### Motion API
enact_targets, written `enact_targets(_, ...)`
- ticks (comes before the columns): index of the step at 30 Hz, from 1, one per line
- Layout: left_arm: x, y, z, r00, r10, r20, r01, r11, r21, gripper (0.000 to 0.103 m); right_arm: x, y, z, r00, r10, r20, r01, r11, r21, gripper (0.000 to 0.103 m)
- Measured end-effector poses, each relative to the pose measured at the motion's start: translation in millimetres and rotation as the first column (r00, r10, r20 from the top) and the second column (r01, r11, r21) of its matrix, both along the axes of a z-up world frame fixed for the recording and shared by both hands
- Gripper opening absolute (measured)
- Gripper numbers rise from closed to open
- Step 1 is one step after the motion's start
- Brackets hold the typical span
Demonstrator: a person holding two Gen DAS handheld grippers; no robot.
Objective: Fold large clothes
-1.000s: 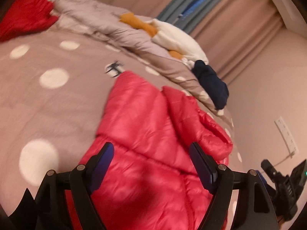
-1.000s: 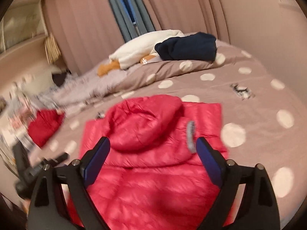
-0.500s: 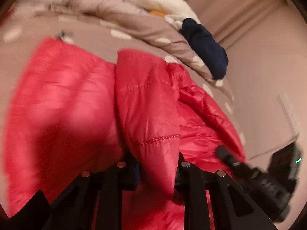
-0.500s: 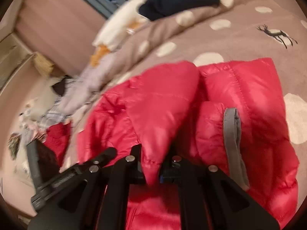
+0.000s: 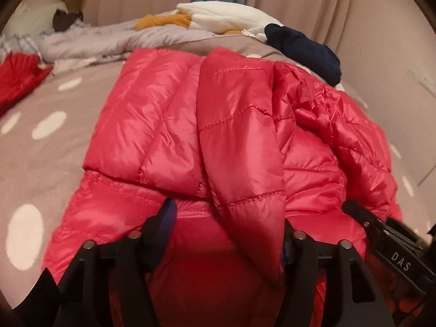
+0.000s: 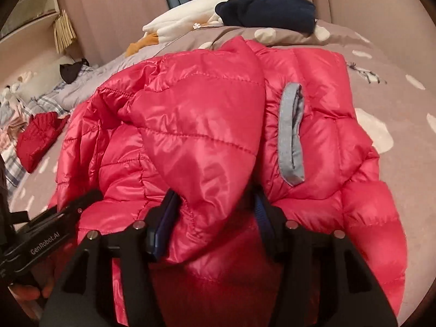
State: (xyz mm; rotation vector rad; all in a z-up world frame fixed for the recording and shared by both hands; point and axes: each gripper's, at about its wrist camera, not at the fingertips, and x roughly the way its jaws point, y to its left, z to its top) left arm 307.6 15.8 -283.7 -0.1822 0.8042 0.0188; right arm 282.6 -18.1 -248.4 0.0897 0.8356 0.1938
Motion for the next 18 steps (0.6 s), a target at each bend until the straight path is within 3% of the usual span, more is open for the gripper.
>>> enact_targets(2, 0, -4, -1, 1.000, 0.017, 0.000, -0.017, 1.000, 0.025, 0.078, 2, 6, -3, 1.000, -0.003, 0.005, 0.003, 1.000, -0.028, 0.058)
enact_targets(7, 21, -3, -5, 0.998, 0.049, -0.038, -0.048, 0.998, 0.029, 0.087, 27, 4, -8, 1.000, -0.019, -0.016, 0.018, 0.998, -0.057, 0.061)
enact_targets(11, 27, -4, -10, 0.996, 0.069, -0.053, -0.066, 0.996, 0.063, 0.092, 47, 0, -13, 0.999, -0.032, -0.033, 0.030, 0.998, -0.054, 0.063)
enact_targets(18, 42, 1, -12, 0.993, 0.098, -0.063, -0.094, 0.994, 0.057, 0.094, 71, 1, -14, 0.999, -0.034, -0.035, 0.031, 0.997, -0.066, 0.065)
